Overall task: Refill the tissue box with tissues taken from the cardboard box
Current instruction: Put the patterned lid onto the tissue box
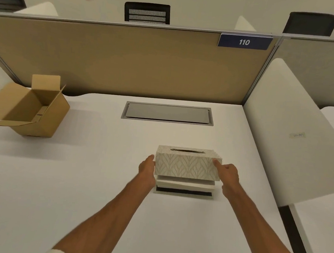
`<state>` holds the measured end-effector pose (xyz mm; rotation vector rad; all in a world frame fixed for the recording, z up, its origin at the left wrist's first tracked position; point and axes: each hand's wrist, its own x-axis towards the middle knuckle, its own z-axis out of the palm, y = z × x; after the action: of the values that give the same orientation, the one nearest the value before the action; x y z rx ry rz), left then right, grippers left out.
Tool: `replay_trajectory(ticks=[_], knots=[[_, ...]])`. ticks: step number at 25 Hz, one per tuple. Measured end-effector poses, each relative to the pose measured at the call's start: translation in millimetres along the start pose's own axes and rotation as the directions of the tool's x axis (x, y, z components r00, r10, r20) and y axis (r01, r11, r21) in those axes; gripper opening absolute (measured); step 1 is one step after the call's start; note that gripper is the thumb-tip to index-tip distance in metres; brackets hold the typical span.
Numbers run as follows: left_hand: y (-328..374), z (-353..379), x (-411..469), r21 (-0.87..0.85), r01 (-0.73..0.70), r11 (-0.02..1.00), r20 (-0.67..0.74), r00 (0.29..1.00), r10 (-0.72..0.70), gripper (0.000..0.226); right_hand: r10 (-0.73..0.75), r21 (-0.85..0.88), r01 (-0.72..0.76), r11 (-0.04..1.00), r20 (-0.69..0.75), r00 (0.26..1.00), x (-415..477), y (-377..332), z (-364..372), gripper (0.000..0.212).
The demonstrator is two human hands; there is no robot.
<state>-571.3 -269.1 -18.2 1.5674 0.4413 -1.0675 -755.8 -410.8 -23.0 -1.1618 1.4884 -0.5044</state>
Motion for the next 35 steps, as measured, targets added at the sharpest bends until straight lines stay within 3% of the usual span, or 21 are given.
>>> replay_trajectory(ticks=[1, 3, 5, 8, 12, 19, 22, 29, 35], knots=[[0, 0, -2, -0.071, 0.114, 0.991, 0.019, 0.993, -0.113, 0.045, 0.061, 0.060, -0.062, 0.996, 0.012, 0.998, -3, 1, -1, 0.040], [-1, 1, -5, -0.175, 0.243, 0.954, 0.076, 0.969, -0.233, 0.067, 0.206, 0.183, -0.216, 0.959, 0.071, 0.976, -8, 2, -3, 0.067], [-6, 5, -4, -0.236, 0.277, 0.931, 0.121, 0.959, -0.255, 0.078, 0.315, 0.293, -0.340, 0.893, 0.131, 0.940, -13, 2, -5, 0.082], [-10, 8, -5, -0.209, 0.242, 0.948, 0.156, 0.965, -0.212, 0.072, 0.384, 0.370, -0.427, 0.825, 0.186, 0.904, -21, 5, -5, 0.087], [-12, 10, -8, -0.193, 0.229, 0.954, 0.181, 0.964, -0.195, 0.037, 0.387, 0.440, -0.472, 0.764, 0.273, 0.881, -25, 8, -1, 0.067], [-16, 3, -10, -0.171, 0.205, 0.964, 0.162, 0.971, -0.178, 0.025, 0.401, 0.487, -0.511, 0.708, 0.317, 0.859, -28, 7, 1, 0.026], [-20, 1, -8, -0.188, 0.201, 0.961, 0.147, 0.974, -0.175, 0.027, 0.389, 0.512, -0.505, 0.695, 0.323, 0.863, -30, 8, 1, 0.013], [-30, -2, 1, -0.187, 0.186, 0.965, 0.132, 0.978, -0.163, 0.038, 0.394, 0.549, -0.502, 0.668, 0.311, 0.865, -32, 17, 1, 0.010], [-37, -8, 2, -0.225, 0.178, 0.958, 0.079, 0.983, -0.164, 0.062, 0.412, 0.616, -0.574, 0.540, 0.401, 0.818, -26, 29, 2, 0.019]])
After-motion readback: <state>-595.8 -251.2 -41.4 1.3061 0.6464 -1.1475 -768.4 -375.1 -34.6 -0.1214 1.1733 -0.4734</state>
